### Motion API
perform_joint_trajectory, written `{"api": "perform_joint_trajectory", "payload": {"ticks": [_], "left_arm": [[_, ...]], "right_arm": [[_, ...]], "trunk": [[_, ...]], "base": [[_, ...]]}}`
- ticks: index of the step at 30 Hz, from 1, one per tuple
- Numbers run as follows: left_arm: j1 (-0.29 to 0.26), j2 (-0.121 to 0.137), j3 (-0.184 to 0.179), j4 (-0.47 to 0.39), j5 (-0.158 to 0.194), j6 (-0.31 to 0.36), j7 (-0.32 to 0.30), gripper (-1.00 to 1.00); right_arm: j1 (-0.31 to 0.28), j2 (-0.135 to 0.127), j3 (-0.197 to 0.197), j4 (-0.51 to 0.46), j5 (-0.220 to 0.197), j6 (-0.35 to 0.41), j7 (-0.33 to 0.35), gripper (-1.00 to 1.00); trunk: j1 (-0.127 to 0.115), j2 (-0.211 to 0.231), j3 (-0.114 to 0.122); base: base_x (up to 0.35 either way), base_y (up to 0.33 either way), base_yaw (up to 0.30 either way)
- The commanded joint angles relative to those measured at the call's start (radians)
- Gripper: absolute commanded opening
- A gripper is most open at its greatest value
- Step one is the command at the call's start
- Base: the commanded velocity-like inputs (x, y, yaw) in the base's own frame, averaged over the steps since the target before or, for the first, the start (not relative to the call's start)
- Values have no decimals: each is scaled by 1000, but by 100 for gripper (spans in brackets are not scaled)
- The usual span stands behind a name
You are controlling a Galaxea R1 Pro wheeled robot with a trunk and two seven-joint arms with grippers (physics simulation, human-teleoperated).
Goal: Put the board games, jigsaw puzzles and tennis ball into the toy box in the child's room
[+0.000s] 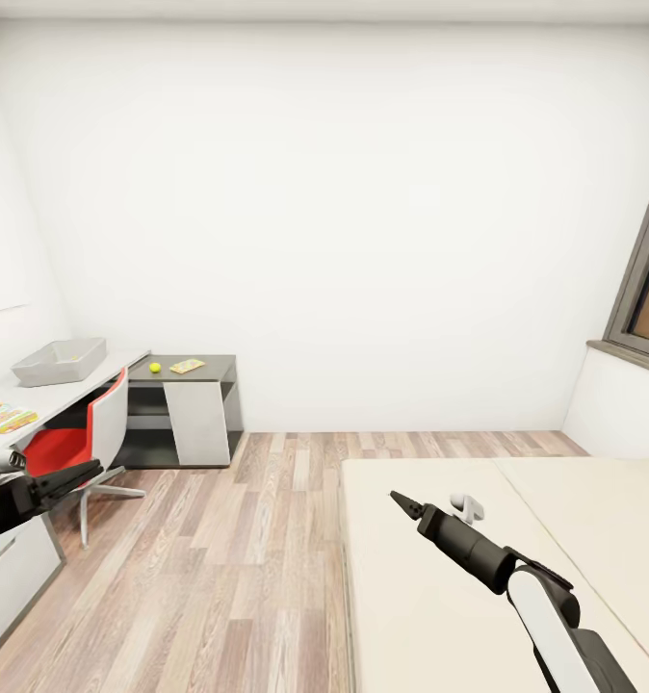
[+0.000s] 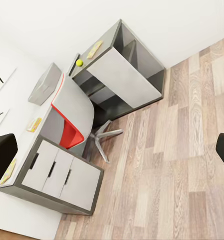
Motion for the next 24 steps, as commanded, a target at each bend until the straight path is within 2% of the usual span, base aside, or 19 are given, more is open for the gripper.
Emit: {"api": "perform_joint_trajectory", "payload": {"ticks": [1, 24], "left_arm": [[0, 0, 0, 0, -2, 11, -5, 100], [0, 0, 1, 0, -3, 11, -5, 100]], "right_arm": [[0, 0, 0, 0, -1, 3, 2, 100], [0, 0, 0, 0, -1, 3, 2, 100]], "trunk": [[0, -1, 0], [0, -1, 0]], "base": [[0, -297, 0], [0, -297, 0]]}}
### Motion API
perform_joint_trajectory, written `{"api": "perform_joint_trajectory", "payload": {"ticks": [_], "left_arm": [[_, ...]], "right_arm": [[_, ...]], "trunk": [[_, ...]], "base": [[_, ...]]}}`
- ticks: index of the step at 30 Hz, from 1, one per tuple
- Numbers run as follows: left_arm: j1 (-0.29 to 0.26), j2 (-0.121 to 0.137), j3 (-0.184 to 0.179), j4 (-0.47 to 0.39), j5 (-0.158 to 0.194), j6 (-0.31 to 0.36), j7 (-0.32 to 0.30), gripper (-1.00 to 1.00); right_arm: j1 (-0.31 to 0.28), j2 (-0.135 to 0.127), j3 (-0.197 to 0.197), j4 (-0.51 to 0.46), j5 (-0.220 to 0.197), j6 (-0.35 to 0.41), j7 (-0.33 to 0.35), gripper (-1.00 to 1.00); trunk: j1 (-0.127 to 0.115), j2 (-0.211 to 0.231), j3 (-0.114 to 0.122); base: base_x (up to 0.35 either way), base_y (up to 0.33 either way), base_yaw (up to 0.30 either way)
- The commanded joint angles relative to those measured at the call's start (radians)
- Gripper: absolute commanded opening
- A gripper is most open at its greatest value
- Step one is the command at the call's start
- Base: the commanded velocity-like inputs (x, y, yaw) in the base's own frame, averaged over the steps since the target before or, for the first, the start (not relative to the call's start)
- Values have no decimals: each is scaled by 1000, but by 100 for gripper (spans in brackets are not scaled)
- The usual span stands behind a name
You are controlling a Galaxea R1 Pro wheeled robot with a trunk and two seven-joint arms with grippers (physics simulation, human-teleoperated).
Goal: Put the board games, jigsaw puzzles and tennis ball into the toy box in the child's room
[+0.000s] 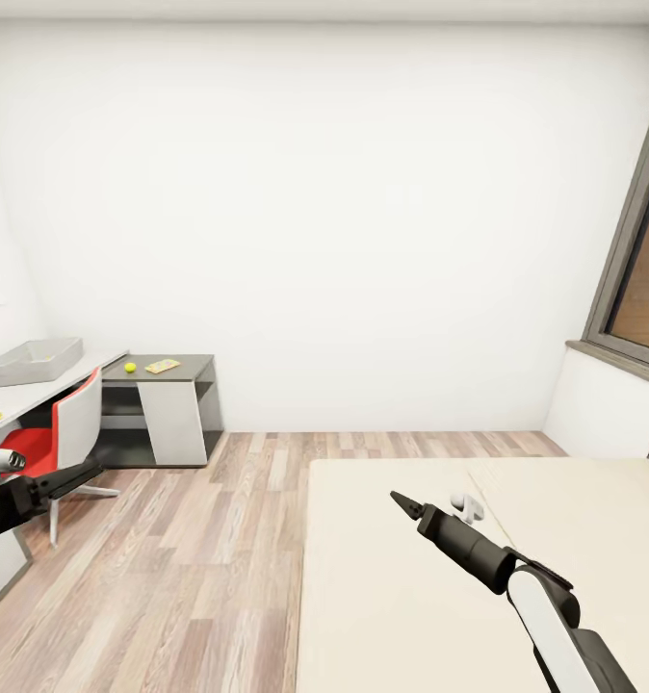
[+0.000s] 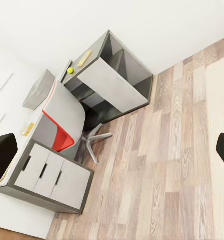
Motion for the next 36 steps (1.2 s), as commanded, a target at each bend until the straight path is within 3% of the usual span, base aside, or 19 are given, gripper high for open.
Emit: {"api": "perform_joint_trajectory", "payload": {"ticks": [1, 36], "left_arm": [[0, 0, 0, 0, -2, 11, -5, 100], [0, 1, 0, 0, -3, 11, -5, 100]], "right_arm": [[0, 0, 0, 0, -1, 3, 2, 100], [0, 0, 0, 0, -1, 3, 2, 100]], "trunk": [[0, -1, 0], [0, -1, 0]], "base": [[0, -297, 0], [0, -297, 0]]}}
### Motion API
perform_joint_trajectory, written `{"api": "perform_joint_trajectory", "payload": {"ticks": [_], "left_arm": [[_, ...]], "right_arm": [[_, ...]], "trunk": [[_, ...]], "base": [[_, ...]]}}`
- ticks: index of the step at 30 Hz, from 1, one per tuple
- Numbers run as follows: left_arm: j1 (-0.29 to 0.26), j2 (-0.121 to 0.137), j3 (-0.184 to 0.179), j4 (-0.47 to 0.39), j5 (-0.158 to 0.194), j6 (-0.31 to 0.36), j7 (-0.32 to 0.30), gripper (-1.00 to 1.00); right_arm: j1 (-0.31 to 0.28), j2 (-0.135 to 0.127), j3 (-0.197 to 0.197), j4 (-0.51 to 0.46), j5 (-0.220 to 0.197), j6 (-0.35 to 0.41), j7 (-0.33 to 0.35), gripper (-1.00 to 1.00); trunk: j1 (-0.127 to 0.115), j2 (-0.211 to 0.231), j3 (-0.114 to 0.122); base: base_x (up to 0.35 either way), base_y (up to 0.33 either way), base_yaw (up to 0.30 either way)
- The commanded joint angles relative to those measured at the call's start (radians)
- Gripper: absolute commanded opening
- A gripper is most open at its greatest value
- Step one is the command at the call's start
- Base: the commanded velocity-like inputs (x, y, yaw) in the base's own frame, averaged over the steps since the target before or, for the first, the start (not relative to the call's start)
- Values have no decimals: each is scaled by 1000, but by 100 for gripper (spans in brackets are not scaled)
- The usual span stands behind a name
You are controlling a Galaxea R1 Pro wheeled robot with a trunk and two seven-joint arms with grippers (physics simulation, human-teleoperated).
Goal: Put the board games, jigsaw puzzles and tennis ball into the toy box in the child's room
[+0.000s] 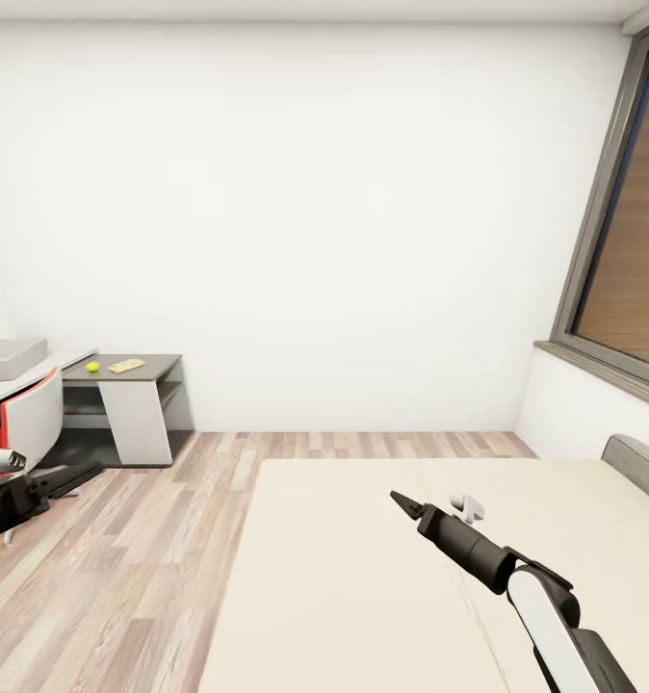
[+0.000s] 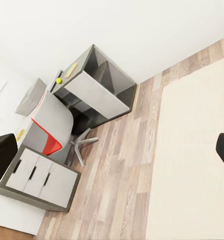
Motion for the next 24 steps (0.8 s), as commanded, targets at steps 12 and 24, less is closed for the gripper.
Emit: {"api": "perform_joint_trajectory", "payload": {"ticks": [12, 24], "left_arm": [[0, -1, 0, 0, -2, 11, -5, 100], [0, -1, 0, 0, -2, 11, -5, 100]], "right_arm": [[0, 0, 0, 0, -1, 3, 2, 100], [0, 0, 0, 0, -1, 3, 2, 100]], "trunk": [[0, -1, 0], [0, -1, 0]], "base": [[0, -297, 0], [0, -297, 0]]}}
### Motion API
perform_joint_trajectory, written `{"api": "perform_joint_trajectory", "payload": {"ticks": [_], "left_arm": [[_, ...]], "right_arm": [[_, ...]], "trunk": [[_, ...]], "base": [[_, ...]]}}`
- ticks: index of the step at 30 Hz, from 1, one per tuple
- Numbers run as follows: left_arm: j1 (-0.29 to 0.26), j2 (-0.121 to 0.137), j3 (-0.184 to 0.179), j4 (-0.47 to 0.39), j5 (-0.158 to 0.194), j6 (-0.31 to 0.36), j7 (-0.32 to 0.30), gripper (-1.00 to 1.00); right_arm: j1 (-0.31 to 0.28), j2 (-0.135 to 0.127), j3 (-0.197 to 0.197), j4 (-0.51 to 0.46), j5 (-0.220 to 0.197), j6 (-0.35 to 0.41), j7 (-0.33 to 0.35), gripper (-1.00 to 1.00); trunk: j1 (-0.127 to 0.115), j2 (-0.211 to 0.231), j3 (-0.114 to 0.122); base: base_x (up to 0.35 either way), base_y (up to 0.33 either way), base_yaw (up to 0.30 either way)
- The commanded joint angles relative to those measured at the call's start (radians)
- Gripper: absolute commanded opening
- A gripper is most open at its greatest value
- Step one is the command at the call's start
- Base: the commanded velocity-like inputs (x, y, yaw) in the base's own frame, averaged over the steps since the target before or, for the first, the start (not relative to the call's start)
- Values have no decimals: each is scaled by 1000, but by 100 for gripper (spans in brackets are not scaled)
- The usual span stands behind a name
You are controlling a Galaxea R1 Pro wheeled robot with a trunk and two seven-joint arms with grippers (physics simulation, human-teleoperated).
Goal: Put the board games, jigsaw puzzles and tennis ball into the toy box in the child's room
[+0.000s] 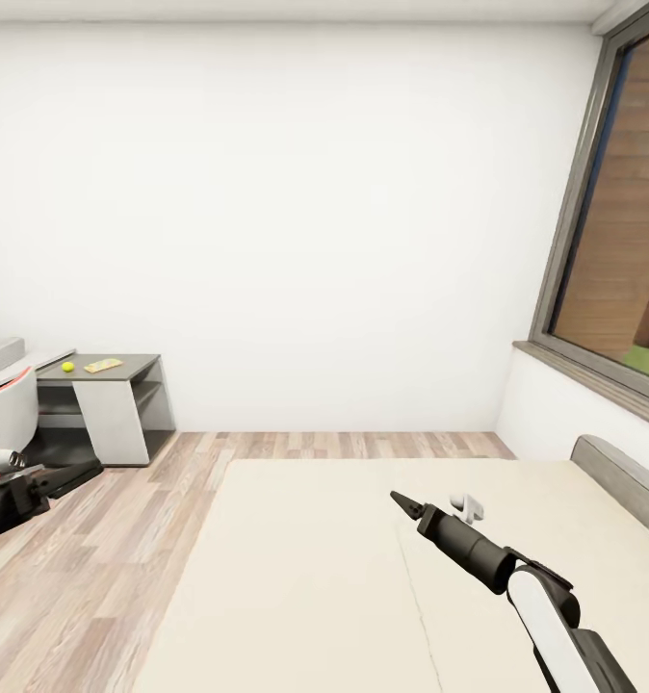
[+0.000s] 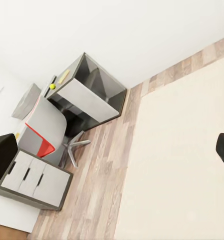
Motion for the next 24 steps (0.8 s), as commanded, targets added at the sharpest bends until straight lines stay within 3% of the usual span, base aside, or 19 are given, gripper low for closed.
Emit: {"api": "perform_joint_trajectory", "payload": {"ticks": [1, 24], "left_arm": [[0, 0, 0, 0, -2, 11, -5, 100], [0, 0, 1, 0, -3, 11, -5, 100]], "right_arm": [[0, 0, 0, 0, -1, 3, 2, 100], [0, 0, 0, 0, -1, 3, 3, 100]], "trunk": [[0, -1, 0], [0, -1, 0]], "base": [[0, -297, 0], [0, -297, 0]]}}
